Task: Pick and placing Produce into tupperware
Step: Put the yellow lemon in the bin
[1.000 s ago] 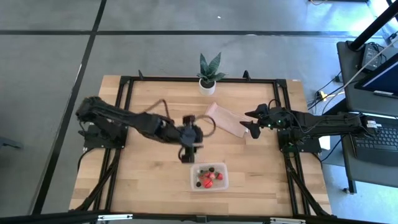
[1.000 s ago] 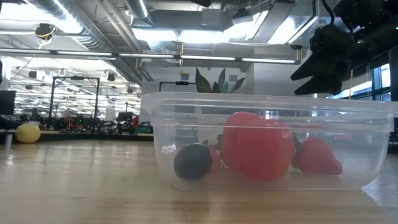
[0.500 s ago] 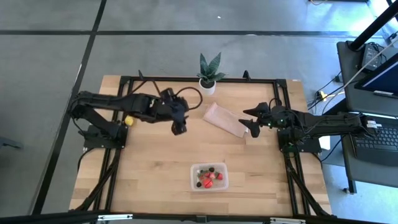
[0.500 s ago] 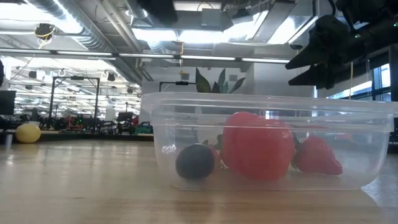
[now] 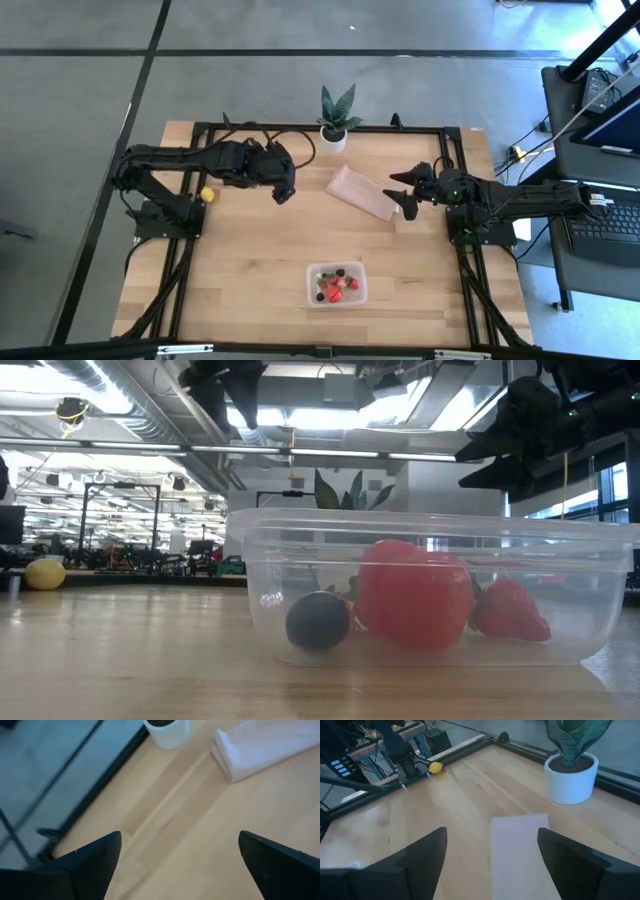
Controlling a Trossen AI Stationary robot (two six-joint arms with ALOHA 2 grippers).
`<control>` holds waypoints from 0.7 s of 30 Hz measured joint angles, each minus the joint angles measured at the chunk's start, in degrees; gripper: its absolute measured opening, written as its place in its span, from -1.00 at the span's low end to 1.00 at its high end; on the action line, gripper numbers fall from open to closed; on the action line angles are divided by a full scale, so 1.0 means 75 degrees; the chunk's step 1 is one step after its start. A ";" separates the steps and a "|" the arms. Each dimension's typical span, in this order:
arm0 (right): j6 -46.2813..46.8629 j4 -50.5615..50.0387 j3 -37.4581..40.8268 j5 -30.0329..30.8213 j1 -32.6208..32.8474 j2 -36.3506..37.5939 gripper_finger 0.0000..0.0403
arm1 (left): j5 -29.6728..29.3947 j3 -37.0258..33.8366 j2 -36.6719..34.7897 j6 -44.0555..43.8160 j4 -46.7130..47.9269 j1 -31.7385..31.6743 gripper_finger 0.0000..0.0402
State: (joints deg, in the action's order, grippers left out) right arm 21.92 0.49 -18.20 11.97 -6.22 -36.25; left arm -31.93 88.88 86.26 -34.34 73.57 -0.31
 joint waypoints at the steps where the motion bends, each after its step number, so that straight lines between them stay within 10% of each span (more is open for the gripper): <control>1: -0.0007 0.0000 0.0000 0.0003 0.0000 0.0000 0.55 | 0.0106 0.0000 -0.0001 -0.0234 -0.0009 0.0028 0.95; 13: -0.0412 0.0405 0.0000 0.0262 -0.0122 -0.0003 0.55 | 0.0945 -0.0041 -0.0002 -0.3570 0.1897 -0.0226 0.93; 21: -0.0195 0.0493 0.0000 0.0268 -0.0511 -0.0003 0.55 | 0.2021 -0.1788 -0.0257 -0.5210 0.2229 -0.1339 0.93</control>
State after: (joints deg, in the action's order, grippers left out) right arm 20.46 4.19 -18.20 13.97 -10.05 -36.27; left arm -16.78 75.47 84.34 -73.42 90.29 -10.36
